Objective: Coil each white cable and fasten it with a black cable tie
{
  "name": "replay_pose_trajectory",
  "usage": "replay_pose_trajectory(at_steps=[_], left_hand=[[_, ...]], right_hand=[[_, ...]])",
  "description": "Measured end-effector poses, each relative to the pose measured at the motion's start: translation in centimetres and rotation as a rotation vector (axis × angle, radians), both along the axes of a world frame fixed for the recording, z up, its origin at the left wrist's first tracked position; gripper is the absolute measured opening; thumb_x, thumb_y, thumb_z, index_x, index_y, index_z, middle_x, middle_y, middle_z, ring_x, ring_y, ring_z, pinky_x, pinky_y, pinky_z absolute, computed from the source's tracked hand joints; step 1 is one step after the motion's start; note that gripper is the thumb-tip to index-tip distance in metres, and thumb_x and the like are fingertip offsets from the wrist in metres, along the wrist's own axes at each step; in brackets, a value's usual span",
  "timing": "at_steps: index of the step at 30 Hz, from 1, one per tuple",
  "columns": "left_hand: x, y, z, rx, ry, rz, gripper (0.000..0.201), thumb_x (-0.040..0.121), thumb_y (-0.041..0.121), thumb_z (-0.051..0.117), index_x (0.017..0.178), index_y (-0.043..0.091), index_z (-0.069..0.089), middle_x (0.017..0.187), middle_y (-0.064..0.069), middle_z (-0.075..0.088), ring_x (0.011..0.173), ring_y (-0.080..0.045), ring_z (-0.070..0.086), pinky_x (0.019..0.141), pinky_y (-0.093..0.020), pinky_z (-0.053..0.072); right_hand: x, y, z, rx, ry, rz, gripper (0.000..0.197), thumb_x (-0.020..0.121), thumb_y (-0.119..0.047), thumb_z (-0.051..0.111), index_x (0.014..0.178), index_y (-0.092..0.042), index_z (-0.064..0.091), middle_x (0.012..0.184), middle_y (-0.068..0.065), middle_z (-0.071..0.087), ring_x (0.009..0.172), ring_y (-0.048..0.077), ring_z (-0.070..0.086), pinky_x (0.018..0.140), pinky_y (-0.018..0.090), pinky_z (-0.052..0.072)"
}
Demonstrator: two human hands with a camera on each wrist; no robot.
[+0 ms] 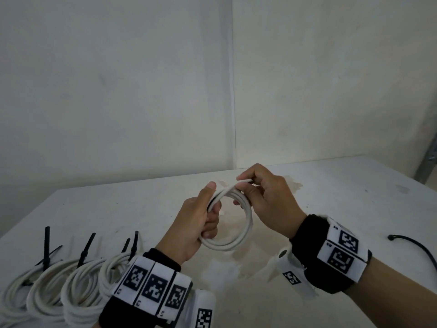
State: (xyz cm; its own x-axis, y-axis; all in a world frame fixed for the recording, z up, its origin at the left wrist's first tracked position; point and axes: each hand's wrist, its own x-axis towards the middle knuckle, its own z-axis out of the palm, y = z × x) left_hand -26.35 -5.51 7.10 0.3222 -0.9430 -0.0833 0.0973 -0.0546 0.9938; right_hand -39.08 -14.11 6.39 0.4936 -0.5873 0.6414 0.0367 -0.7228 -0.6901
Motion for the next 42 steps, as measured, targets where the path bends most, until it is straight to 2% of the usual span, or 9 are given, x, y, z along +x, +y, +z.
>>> replay_pose_trajectory(at_steps=[5,15,21,26,28,31,35,38,42], left_hand=[[0.1,-0.1,-0.1,-0.01,0.051,0.047,0.05,0.096,0.038,0.04,0.052,0.016,0.032,0.042,0.006,0.022,0.034,-0.007,0.017,0.034,-0.018,0.018],[0.1,-0.1,-0.4,-0.05,0.048,0.116,0.049,0.096,0.035,0.041,0.052,0.017,0.029,0.042,0.006,0.021,0.034,-0.008,0.017,0.034,-0.018,0.019],[0.4,-0.3,-0.5,-0.087,0.032,0.068,0.048,0.098,0.035,0.035,0.054,0.015,0.033,0.042,0.005,0.026,0.036,-0.009,0.023,0.039,-0.021,0.03],[0.9,-0.7,-0.5,-0.011,-0.202,-0.02,0.049,0.098,0.026,0.031,0.059,0.008,0.054,0.047,-0.003,0.049,0.042,-0.015,0.047,0.065,-0.036,0.043],[0.4,-0.8,-0.4,-0.003,-0.243,-0.029,0.048,0.098,0.03,0.033,0.063,0.007,0.054,0.045,0.002,0.045,0.04,-0.012,0.044,0.063,-0.035,0.043],[-0.6,-0.8,-0.2,-0.011,-0.203,-0.066,0.043,0.098,0.035,0.036,0.063,0.01,0.045,0.043,0.009,0.032,0.038,-0.007,0.032,0.054,-0.027,0.039],[-1.1,-1.2,-0.2,0.038,-0.11,-0.134,0.042,0.098,0.031,0.037,0.06,0.012,0.039,0.044,0.007,0.029,0.039,-0.008,0.028,0.052,-0.025,0.036],[-1.5,-1.6,-0.2,0.074,-0.079,-0.175,0.041,0.097,0.028,0.039,0.06,0.011,0.045,0.046,0.003,0.038,0.041,-0.011,0.035,0.053,-0.026,0.04],[-2.9,-2.1,-0.2,0.049,-0.074,-0.133,0.039,0.096,0.027,0.04,0.059,0.014,0.039,0.044,0.007,0.028,0.038,-0.008,0.025,0.045,-0.022,0.033]], right_hand=[[-0.1,0.0,0.7,0.241,0.13,0.165,0.013,0.094,-0.011,0.048,0.083,-0.018,0.049,0.083,0.003,0.063,0.075,0.018,0.069,0.071,0.034,0.054],[-0.1,0.1,1.1,0.509,0.227,0.323,0.031,0.099,-0.024,0.034,0.112,-0.015,0.06,0.094,0.0,0.067,0.08,0.01,0.062,0.08,0.023,0.049],[0.4,0.1,1.1,0.372,0.263,0.24,0.031,0.099,-0.016,0.032,0.115,-0.006,0.057,0.072,-0.005,0.048,0.058,0.001,0.045,0.06,0.012,0.039],[-0.2,-0.1,1.0,0.147,0.371,0.213,0.03,0.1,-0.019,0.033,0.091,-0.009,0.06,0.068,-0.005,0.04,0.059,0.003,0.035,0.062,0.016,0.032],[-0.4,-0.3,1.0,0.111,0.397,0.199,0.031,0.1,-0.018,0.034,0.09,-0.006,0.061,0.069,-0.004,0.041,0.06,0.003,0.035,0.063,0.015,0.031],[-0.9,-0.5,1.2,0.107,0.388,0.186,0.029,0.099,-0.017,0.035,0.083,-0.024,0.058,0.067,-0.008,0.042,0.055,-0.001,0.039,0.06,0.012,0.032],[-1.6,-0.7,0.9,0.109,0.427,0.157,0.028,0.099,-0.017,0.035,0.102,-0.007,0.062,0.068,-0.008,0.043,0.055,-0.002,0.04,0.059,0.01,0.033],[-2.3,-0.9,0.6,0.109,0.444,0.149,0.027,0.099,-0.017,0.036,0.106,-0.013,0.061,0.07,-0.007,0.044,0.059,-0.001,0.04,0.061,0.011,0.033],[-3.4,-0.9,0.6,0.145,0.395,0.125,0.028,0.098,-0.017,0.036,0.108,-0.013,0.062,0.071,-0.009,0.046,0.059,-0.006,0.044,0.063,0.008,0.035]])
